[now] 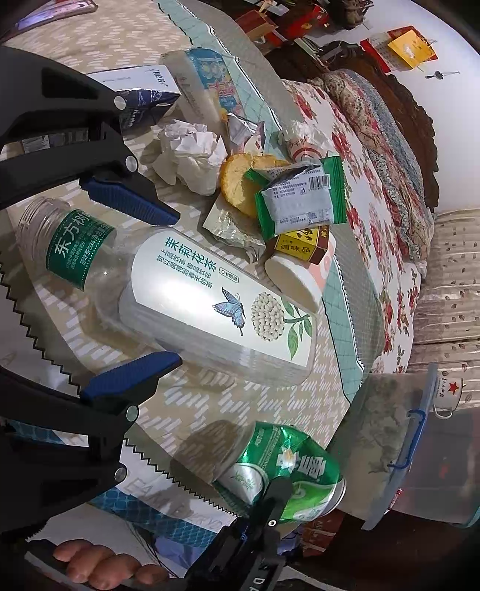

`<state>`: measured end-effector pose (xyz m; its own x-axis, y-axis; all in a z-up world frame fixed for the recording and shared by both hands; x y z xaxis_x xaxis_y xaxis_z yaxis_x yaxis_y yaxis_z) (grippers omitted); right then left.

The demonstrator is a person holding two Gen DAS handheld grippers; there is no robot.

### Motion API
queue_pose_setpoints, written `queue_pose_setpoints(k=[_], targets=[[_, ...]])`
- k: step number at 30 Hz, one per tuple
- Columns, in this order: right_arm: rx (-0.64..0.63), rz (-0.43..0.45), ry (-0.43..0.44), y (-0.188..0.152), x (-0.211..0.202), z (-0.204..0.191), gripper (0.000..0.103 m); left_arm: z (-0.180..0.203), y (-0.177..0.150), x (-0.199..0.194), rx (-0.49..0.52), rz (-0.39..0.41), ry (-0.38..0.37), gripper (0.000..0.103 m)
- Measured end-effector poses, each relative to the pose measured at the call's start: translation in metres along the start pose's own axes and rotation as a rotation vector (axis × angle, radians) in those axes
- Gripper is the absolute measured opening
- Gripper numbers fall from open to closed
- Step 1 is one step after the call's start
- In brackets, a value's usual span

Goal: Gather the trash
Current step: 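Carry the bottle and the can toward the beige bin with both tools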

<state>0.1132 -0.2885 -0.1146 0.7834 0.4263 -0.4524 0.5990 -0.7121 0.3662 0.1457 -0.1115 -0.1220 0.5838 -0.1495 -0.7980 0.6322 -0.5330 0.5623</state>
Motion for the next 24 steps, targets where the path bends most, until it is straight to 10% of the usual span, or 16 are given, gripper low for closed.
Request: queue_pose_setpoints(k=[24], targets=[[-0.197,0.008,-0.054,-0.044,-0.019,-0.02,0.018,-0.008,-0.019,-0.027,-0.032,0.032,0.019,0.064]])
Point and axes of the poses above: each gripper's, at about its wrist camera, not at the fingertips, and x roughly the way its jaws point, z to its right, y to its top, the point moved 9 cm from there along x, roughly the way its jaws point, and after that the axes turned 14 degrees about x, right-handed, at the moved point
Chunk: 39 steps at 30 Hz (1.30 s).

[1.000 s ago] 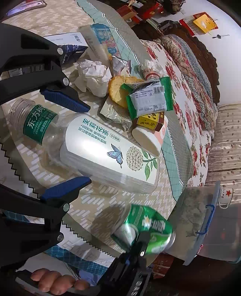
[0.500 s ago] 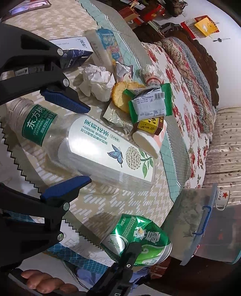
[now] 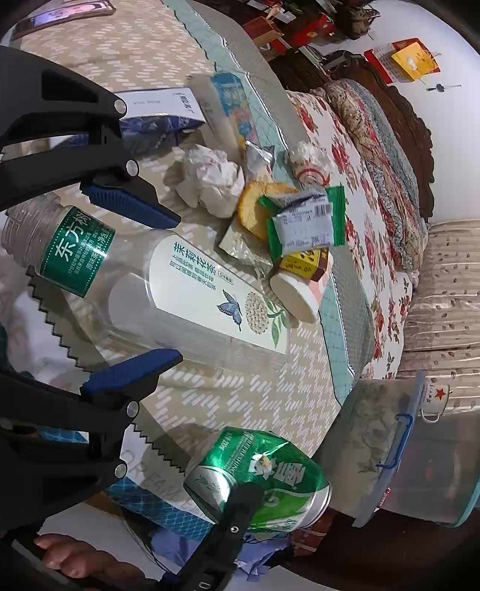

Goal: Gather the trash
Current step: 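Carry the bottle and the can toward the beige bin with both tools, then open the right tool over the bin dropping the can while the left tool drops the bottle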

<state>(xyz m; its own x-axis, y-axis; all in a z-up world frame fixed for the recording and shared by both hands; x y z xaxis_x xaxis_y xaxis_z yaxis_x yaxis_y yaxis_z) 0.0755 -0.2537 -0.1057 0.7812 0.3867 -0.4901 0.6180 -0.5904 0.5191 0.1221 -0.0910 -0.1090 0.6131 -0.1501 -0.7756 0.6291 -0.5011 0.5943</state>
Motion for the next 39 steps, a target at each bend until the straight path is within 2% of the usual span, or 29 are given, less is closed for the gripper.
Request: queue_pose_setpoints(k=[7,8,9,10,12,16,17,19,23,27,29,35,39], targets=[[-0.073,-0.033,-0.041,-0.015,0.014,-0.007,0.018,-0.005,-0.014,0.005,-0.019,-0.02,-0.019,0.065],[-0.079,-0.038,-0.047,-0.017,0.016,-0.007,0.018,-0.004,-0.013,0.005,-0.013,-0.022,-0.017,0.066],[-0.085,-0.043,-0.051,-0.018,0.017,-0.007,0.018,-0.002,-0.012,0.005,-0.01,-0.023,-0.02,0.075],[-0.09,-0.048,-0.056,-0.019,0.019,-0.007,0.018,-0.001,-0.011,0.005,-0.009,-0.018,-0.027,0.079],[-0.095,-0.054,-0.061,-0.022,0.02,-0.008,0.018,0.002,-0.006,0.005,0.003,-0.004,-0.039,0.081],[-0.097,-0.083,-0.069,-0.027,0.025,-0.005,0.02,0.007,-0.005,0.014,0.027,-0.028,-0.037,0.077],[-0.096,-0.086,-0.068,-0.029,0.026,-0.004,0.02,0.009,-0.007,0.016,0.026,-0.038,-0.045,0.066],[-0.101,-0.088,-0.064,-0.03,0.026,-0.003,0.018,0.01,-0.008,0.016,0.034,-0.033,-0.041,0.065],[-0.081,-0.011,-0.056,-0.014,0.013,0.007,0.018,0.022,0.004,0.015,0.038,-0.026,-0.099,0.064],[-0.019,0.06,-0.069,0.014,-0.003,0.035,0.018,0.05,0.038,0.022,0.097,-0.019,-0.156,0.064],[0.015,0.121,-0.093,0.037,-0.017,0.058,0.018,0.069,0.059,0.029,0.127,-0.02,-0.198,0.065],[0.092,0.311,-0.214,0.108,-0.063,0.134,0.018,0.167,0.146,0.06,0.303,0.014,-0.304,0.065],[0.149,0.385,-0.284,0.146,-0.086,0.182,0.018,0.238,0.194,0.089,0.37,0.004,-0.4,0.065]])
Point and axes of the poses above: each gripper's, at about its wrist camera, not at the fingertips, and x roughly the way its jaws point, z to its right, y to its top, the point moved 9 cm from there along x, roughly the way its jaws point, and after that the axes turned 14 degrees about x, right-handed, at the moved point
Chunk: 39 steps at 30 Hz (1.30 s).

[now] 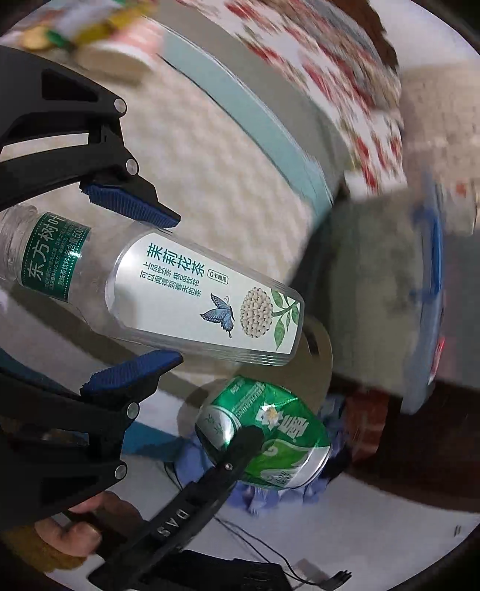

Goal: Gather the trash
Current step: 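Open the right tool over the bin dropping the can while the left tool drops the bottle, then bring both open tools back over the trash on the bedspread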

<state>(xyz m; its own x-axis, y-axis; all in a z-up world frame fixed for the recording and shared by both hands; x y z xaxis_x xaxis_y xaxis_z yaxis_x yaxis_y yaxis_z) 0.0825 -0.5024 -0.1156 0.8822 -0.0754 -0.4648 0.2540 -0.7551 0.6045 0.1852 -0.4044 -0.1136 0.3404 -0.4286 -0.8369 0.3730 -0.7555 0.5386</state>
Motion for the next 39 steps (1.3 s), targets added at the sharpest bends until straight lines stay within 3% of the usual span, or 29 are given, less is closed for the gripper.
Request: queue_pose_setpoints(k=[7,8,9,11,12,13,16,21,26,29,30,35,37,39], targets=[[0.039,0.025,-0.097,0.045,0.03,0.051,0.021,0.038,0.069,0.064,0.07,-0.024,-0.074,0.068],[0.048,0.015,-0.11,0.05,0.036,0.06,0.021,0.041,0.074,0.07,0.072,-0.029,-0.067,0.077],[0.058,0.007,-0.117,0.052,0.04,0.062,0.03,0.04,0.079,0.074,0.071,-0.025,-0.05,0.082],[0.099,0.031,-0.137,0.057,0.04,0.071,0.055,0.034,0.086,0.076,0.052,-0.013,-0.029,0.082],[0.111,0.054,-0.136,0.06,0.038,0.073,0.074,0.03,0.085,0.07,0.027,-0.004,-0.041,0.083],[0.119,0.087,-0.127,0.063,0.032,0.074,0.076,0.026,0.083,0.064,0.007,0.006,-0.053,0.083],[0.119,0.125,-0.124,0.061,0.019,0.068,0.075,0.007,0.069,0.034,-0.039,0.046,-0.05,0.083],[0.133,0.164,-0.046,0.043,-0.009,0.037,0.075,-0.025,0.022,-0.036,-0.124,0.132,-0.038,0.083],[-0.006,0.146,-0.033,0.016,-0.01,-0.01,0.075,-0.059,-0.034,-0.085,-0.228,0.172,0.002,0.083],[-0.138,0.103,-0.08,0.01,0.009,-0.041,0.076,-0.065,-0.06,-0.093,-0.264,0.162,0.01,0.083],[-0.166,0.087,-0.107,0.01,0.016,-0.045,0.081,-0.066,-0.065,-0.095,-0.265,0.158,0.017,0.083],[-0.198,0.004,-0.235,0.006,0.059,-0.04,0.086,-0.062,-0.086,-0.095,-0.279,0.145,0.011,0.083],[-0.183,-0.034,-0.26,0.005,0.071,-0.03,0.069,-0.059,-0.093,-0.091,-0.281,0.127,0.005,0.083],[-0.115,-0.047,-0.231,0.012,0.075,-0.019,0.068,-0.058,-0.098,-0.087,-0.281,0.109,0.004,0.083]])
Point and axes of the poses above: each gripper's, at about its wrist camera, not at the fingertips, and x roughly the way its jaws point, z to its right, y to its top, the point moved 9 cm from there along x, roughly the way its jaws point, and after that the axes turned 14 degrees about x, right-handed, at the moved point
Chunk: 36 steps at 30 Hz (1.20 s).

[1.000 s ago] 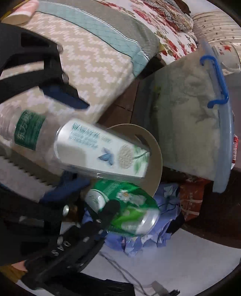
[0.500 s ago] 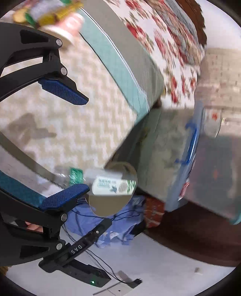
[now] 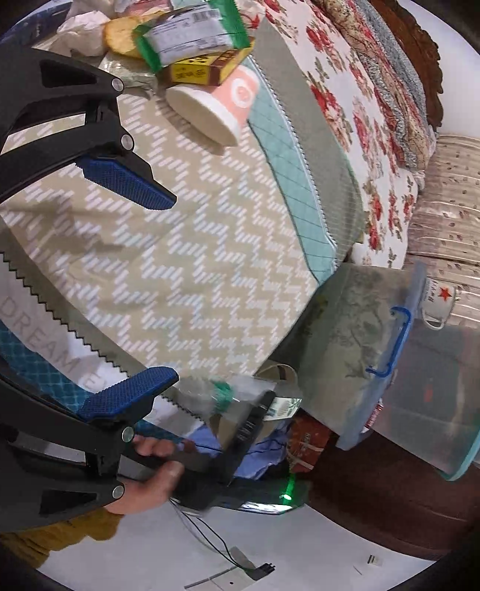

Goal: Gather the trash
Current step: 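Bring both open tools back over the trash on the bedspread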

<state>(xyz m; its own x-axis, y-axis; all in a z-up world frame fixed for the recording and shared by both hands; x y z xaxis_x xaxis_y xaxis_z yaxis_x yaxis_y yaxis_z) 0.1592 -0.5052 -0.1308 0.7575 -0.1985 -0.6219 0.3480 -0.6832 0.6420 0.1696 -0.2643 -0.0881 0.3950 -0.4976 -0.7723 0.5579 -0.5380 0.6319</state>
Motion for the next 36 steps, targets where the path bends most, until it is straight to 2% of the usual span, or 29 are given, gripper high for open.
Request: queue_pose_setpoints(k=[2,3,5,7,9,13,17,20,23,26,31,36], targets=[[0.087,0.011,-0.017,0.015,0.0,0.02,0.058,-0.002,-0.004,-0.001,-0.002,-0.006,0.004,0.083],[0.127,0.013,-0.014,0.021,0.001,0.028,0.044,-0.004,-0.006,-0.002,-0.004,-0.005,0.005,0.083],[0.231,0.005,-0.009,0.034,0.006,0.051,0.047,-0.008,-0.009,-0.005,-0.015,-0.001,-0.001,0.083],[0.258,0.019,-0.027,0.045,0.007,0.063,0.066,-0.012,-0.011,-0.009,-0.028,0.0,-0.002,0.083],[0.265,0.07,-0.042,0.056,0.001,0.068,0.066,-0.02,-0.013,-0.02,-0.039,0.014,0.009,0.083],[0.27,0.114,0.007,0.059,-0.018,0.064,0.067,-0.043,-0.024,-0.051,-0.058,0.048,0.071,0.083],[0.221,0.114,0.075,0.043,-0.035,0.033,0.067,-0.09,-0.051,-0.105,-0.103,0.085,0.214,0.083],[0.179,0.082,0.152,0.015,-0.042,-0.005,0.067,-0.138,-0.087,-0.152,-0.198,0.099,0.351,0.083],[0.1,0.002,0.243,-0.03,-0.044,-0.057,0.067,-0.182,-0.137,-0.191,-0.318,0.082,0.475,0.083],[0.021,-0.091,0.309,-0.073,-0.044,-0.102,0.067,-0.206,-0.178,-0.206,-0.403,0.053,0.526,0.083],[-0.172,-0.275,0.4,-0.16,-0.051,-0.182,0.067,-0.212,-0.215,-0.194,-0.477,0.028,0.476,0.083],[-0.337,-0.363,0.461,-0.217,-0.067,-0.237,0.067,-0.196,-0.219,-0.165,-0.433,0.013,0.406,0.083]])
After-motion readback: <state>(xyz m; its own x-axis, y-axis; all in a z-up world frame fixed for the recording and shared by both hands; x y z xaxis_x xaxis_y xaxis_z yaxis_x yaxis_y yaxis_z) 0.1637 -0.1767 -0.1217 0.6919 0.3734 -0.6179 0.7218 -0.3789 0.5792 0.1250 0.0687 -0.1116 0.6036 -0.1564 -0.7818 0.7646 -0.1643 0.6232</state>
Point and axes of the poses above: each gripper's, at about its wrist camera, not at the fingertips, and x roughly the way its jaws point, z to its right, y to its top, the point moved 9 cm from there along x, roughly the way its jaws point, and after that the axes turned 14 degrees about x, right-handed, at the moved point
